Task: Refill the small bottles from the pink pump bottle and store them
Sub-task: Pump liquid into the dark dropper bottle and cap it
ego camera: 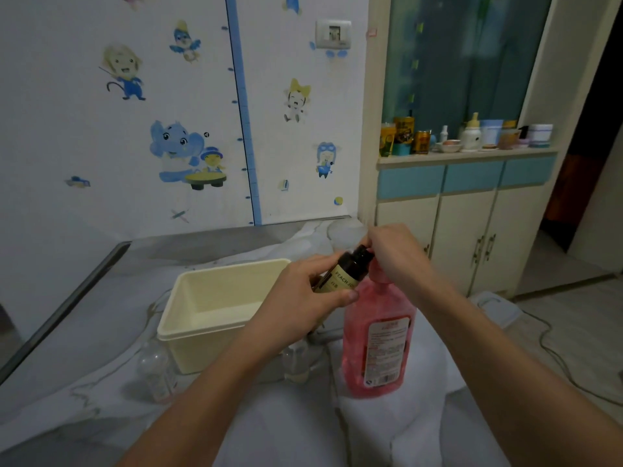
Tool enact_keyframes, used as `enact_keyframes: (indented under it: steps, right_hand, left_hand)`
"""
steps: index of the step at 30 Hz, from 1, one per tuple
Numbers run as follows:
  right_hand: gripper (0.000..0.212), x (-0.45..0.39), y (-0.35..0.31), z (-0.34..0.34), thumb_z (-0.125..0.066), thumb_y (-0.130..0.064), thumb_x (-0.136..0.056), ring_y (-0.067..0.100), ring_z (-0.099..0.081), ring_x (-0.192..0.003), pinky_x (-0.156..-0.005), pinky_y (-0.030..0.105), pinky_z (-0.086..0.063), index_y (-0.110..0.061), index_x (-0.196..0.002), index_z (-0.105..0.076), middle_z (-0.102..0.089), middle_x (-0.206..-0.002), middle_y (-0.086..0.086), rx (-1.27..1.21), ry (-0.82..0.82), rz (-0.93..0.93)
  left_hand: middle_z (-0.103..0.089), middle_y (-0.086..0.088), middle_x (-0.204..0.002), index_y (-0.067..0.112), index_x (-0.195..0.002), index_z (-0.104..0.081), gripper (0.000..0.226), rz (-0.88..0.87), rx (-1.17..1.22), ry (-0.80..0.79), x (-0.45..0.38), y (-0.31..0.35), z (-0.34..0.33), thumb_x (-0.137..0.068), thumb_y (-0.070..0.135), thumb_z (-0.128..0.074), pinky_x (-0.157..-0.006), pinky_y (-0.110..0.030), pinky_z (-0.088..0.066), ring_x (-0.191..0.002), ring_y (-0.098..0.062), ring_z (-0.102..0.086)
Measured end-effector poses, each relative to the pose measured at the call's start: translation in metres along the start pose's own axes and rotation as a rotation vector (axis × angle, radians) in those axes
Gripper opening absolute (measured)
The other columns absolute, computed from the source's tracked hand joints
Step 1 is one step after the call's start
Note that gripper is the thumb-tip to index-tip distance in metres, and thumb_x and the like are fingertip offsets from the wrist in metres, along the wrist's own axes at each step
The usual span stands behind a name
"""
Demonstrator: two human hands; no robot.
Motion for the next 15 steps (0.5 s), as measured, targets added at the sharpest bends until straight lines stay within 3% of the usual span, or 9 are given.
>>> enact_keyframes:
  steps: [4, 9, 15]
  right_hand:
    - [0.03, 0.003, 0.0, 0.001, -0.061, -0.004, -0.077, 0.025, -0.06, -0.1, -0.077, 0.028, -0.045, -0.011, -0.106, -0.067, -0.066, -0.103, 0.01, -0.007, 0.034, 0.018]
    - [0.024, 0.001, -0.001, 0.009, -0.064, -0.003, -0.077, 0.017, -0.057, -0.075, -0.067, 0.025, -0.049, -0.007, -0.101, -0.068, -0.06, -0.078, 0.004, -0.054, -0.011, 0.03]
    - [0.023, 0.004, -0.006, 0.009, -0.061, -0.01, -0.079, 0.021, -0.062, -0.089, -0.074, 0.027, -0.044, -0.01, -0.101, -0.066, -0.06, -0.083, 0.004, 0.08, 0.014, 0.028]
  left_hand:
    - [-0.066, 0.002, -0.096, 0.036, -0.122, -0.063, 0.053, -0.003, -0.011, 0.005, 0.0, -0.002, -0.001, -0.074, 0.022, -0.079, -0.084, -0.04, -0.051, -0.091, -0.019, -0.064]
    - [-0.066, 0.005, -0.097, 0.032, -0.123, -0.063, 0.053, 0.003, 0.009, 0.012, -0.003, 0.003, 0.003, -0.075, 0.02, -0.078, -0.077, -0.025, -0.049, -0.089, -0.014, -0.064]
    - [-0.066, 0.003, -0.096, 0.032, -0.123, -0.063, 0.052, 0.0, 0.009, 0.012, -0.001, 0.001, 0.002, -0.075, 0.017, -0.078, -0.075, -0.025, -0.049, -0.087, -0.016, -0.064]
Point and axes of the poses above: each hand's wrist, its own x-axis away from the middle knuckle, its own z-axis out of the back of the hand, y = z × x, the point moved 8 cm from there along -x, towards the middle knuckle
